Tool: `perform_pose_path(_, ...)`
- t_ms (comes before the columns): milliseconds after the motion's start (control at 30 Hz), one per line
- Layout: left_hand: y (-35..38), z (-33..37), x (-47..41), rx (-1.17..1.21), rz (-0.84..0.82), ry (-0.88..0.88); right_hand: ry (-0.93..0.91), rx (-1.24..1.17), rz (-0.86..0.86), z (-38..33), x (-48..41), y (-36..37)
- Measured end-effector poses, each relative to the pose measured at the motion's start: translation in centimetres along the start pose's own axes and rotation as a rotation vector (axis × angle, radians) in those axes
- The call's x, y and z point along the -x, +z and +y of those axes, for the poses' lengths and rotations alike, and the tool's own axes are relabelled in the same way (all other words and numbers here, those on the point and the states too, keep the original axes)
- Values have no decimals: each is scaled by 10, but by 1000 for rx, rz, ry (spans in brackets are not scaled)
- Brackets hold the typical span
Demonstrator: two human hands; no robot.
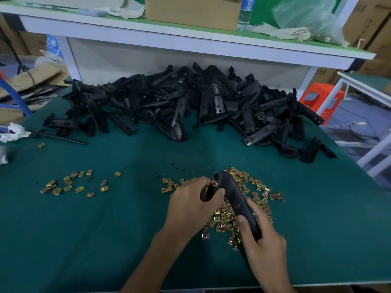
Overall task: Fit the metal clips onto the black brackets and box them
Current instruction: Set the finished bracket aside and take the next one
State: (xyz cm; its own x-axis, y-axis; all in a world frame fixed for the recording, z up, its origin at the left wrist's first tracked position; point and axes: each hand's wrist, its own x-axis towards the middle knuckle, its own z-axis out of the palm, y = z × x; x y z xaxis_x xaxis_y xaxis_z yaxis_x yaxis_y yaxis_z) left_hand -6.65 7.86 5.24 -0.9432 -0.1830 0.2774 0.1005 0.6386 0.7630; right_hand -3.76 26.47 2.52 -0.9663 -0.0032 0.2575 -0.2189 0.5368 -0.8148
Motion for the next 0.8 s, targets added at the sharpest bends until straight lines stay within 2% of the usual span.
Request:
perform_pose_path(100,-2,8,0,-101,36,94,21,-11,-10,-5,6,-2)
perform_pose_path(200,1,19,3,-142,24,211,142,-72,-31,-9,30,-12)
perform_pose_path(333,30,44,20,-101,-189,319,365,-184,-14,-5,79,-49)
perform_pose_path(400,53,63,36,-83,-291,368,423,-115,-50,7,107,-72)
perform_pose_path(467,77,86,55,-27,-415,400,585,-154,-87,20,133,-85)
perform_pose_path(533,100,107,76,34,-575,451,779,-335,52,33,161,-93)
perform_pose_path(633,122,131,104,122,-760,535,914,-642,279,50,185,-112)
perform_pose_path(667,126,136,109,152,-791,541,962,-754,411,55,187,-125)
perform_pose_path(733,131,140,116,186,-829,528,947,-994,652,66,182,-156)
perform_pose_path(800,132,136,120,180,-859,505,862,-1112,766,71,172,-187)
